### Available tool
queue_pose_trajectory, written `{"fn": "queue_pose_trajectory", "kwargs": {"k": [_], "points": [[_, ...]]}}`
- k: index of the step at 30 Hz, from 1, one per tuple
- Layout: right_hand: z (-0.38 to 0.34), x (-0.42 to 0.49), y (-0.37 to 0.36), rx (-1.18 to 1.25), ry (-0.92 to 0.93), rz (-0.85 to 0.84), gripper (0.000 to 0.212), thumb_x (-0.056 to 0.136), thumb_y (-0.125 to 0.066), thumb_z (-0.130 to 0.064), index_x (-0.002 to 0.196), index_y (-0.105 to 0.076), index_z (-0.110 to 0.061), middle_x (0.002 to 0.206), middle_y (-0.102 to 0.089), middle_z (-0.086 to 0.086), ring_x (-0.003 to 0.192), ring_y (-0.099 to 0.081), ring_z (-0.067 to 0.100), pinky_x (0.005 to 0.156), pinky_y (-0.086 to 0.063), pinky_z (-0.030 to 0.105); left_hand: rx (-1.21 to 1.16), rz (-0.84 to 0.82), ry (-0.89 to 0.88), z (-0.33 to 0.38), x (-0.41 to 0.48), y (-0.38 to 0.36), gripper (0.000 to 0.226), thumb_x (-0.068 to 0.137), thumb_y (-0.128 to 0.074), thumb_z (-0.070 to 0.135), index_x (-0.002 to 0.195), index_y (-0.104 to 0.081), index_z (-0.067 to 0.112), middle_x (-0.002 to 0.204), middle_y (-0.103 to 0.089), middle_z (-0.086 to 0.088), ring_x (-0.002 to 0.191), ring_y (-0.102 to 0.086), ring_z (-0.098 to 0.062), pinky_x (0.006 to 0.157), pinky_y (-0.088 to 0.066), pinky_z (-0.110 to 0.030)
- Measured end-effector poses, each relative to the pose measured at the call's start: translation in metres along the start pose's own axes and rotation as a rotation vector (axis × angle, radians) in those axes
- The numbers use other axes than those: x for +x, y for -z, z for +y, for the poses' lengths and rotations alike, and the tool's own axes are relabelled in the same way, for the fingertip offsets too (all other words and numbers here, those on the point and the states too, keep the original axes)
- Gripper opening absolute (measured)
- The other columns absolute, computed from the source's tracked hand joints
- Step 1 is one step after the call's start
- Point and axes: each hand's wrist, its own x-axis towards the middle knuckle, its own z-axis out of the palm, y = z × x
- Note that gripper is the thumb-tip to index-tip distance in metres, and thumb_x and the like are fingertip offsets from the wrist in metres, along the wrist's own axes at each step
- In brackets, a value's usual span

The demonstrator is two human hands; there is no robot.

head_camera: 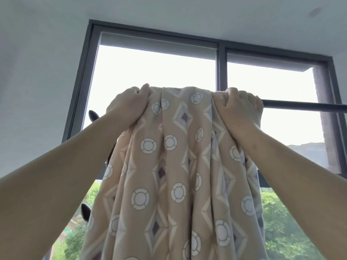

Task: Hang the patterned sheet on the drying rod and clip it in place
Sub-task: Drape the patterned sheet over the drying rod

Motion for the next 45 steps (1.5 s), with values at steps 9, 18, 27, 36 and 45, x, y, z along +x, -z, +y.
{"fn": "queue_pose_trajectory", "kwargs": {"k": [9, 18, 27, 36, 45], "points": [[-0.026, -0.032, 0.023, 0.628, -0.282, 0.116, 0.050, 0.081, -0.057, -0.016, 0.127, -0.038, -0.017, 0.137, -0.031, 0.004, 0.120, -0.035, 0.021, 0.074, -0.032, 0.023, -0.021, -0.054, 0.046, 0.020, 0.005, 0.011, 0.058, 0.088, -0.041, 0.045, 0.120, -0.051, -0.002, 0.114, -0.061, -0.022, 0.104, -0.059, -0.037, 0.082, -0.049, -0.042], [-0.019, -0.028, 0.039, 0.633, -0.539, -0.205, 0.067, 0.080, -0.067, -0.043, 0.126, -0.035, -0.006, 0.076, -0.048, -0.002, 0.056, -0.045, 0.010, 0.045, -0.033, 0.022, 0.144, -0.234, -0.003, 0.035, 0.006, 0.022, 0.057, 0.084, -0.042, 0.058, 0.113, -0.051, 0.010, 0.108, -0.061, -0.013, 0.101, -0.058, -0.033, 0.079, -0.045, -0.034], [0.010, -0.009, 0.055, 0.373, -0.340, -0.131, 0.034, 0.079, -0.061, -0.016, 0.110, -0.049, -0.011, 0.076, -0.051, -0.003, 0.069, -0.050, 0.018, 0.059, -0.039, 0.028, 0.178, -0.167, -0.074, 0.032, -0.005, 0.015, 0.044, 0.087, -0.024, 0.066, 0.101, -0.041, 0.028, 0.104, -0.058, -0.006, 0.097, -0.055, -0.029, 0.091, -0.044, -0.046], [0.075, 0.007, 0.074, 0.404, -0.473, -0.017, 0.032, 0.076, -0.055, -0.012, 0.107, -0.044, -0.010, 0.092, -0.056, 0.006, 0.077, -0.053, 0.020, 0.075, -0.046, 0.038, 0.218, -0.142, -0.082, 0.042, -0.004, -0.003, 0.051, 0.094, -0.016, 0.057, 0.121, -0.041, 0.022, 0.116, -0.056, -0.010, 0.106, -0.052, -0.030, 0.095, -0.041, -0.045], [-0.001, 0.007, 0.046, 0.010, 0.172, 0.002, 0.033, 0.091, -0.041, -0.029, 0.123, -0.048, -0.025, 0.133, -0.048, -0.004, 0.127, -0.037, 0.019, 0.107, -0.022, 0.042, 0.198, 0.012, -0.064, 0.041, -0.010, -0.010, 0.041, 0.096, -0.019, 0.048, 0.111, -0.045, 0.020, 0.115, -0.052, -0.006, 0.111, -0.046, -0.028, 0.093, -0.030, -0.043]]}}
